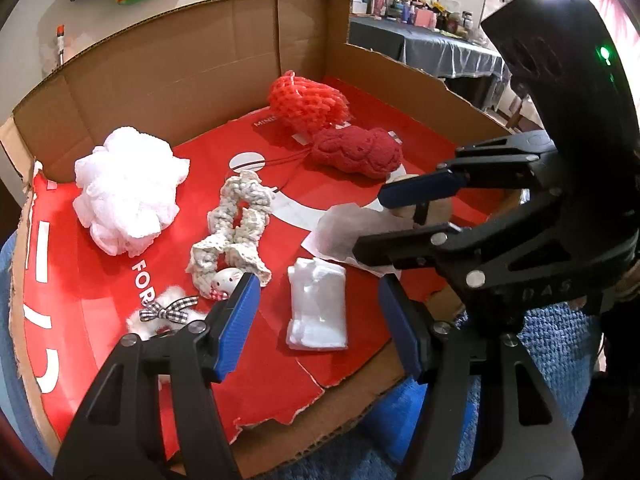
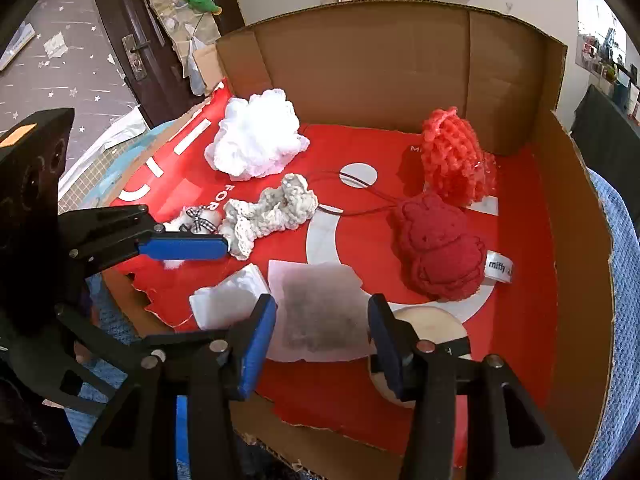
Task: Organize soft objects
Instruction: 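Open both tools to release the cloth and tissue packet in the box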
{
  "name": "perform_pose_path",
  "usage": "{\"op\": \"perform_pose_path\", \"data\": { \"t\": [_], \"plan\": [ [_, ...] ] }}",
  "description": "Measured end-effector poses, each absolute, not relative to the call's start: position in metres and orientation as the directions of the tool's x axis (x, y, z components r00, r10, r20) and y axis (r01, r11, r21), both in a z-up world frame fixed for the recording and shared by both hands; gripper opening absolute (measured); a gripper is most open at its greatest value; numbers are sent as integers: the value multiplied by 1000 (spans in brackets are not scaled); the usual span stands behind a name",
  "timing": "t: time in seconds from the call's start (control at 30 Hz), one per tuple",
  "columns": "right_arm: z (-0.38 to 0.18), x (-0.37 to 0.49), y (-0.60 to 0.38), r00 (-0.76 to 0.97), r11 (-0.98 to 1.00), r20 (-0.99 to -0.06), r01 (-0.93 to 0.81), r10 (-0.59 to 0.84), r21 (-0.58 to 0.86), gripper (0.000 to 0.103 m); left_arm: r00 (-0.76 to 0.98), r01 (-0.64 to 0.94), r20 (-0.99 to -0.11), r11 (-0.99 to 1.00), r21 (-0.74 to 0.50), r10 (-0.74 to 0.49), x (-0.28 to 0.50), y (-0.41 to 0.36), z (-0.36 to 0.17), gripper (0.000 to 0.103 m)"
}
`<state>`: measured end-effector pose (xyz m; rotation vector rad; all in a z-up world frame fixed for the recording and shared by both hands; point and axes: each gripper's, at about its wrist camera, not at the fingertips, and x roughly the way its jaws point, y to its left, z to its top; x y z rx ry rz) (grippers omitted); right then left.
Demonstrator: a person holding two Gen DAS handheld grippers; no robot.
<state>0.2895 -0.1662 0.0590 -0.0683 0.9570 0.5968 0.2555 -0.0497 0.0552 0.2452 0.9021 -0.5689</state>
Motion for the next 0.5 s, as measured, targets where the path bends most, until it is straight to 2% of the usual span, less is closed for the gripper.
{"op": "perform_pose_path", "data": {
  "t": [0.27, 0.33, 0.5],
  "plan": [
    [71, 284, -173, 459, 846, -761, -489, 457, 213, 64, 514, 554, -768, 832, -43, -382, 241, -50, 67, 61],
    [77, 278, -175, 473, 849, -751, -483, 460, 216, 69, 536, 539, -750, 841, -49, -388, 234, -47, 74, 67],
    [94, 259, -183, 514, 856, -717, -463, 470, 229, 82, 595, 502, -696, 862, -69, -402, 208, -35, 94, 73]
  ]
}}
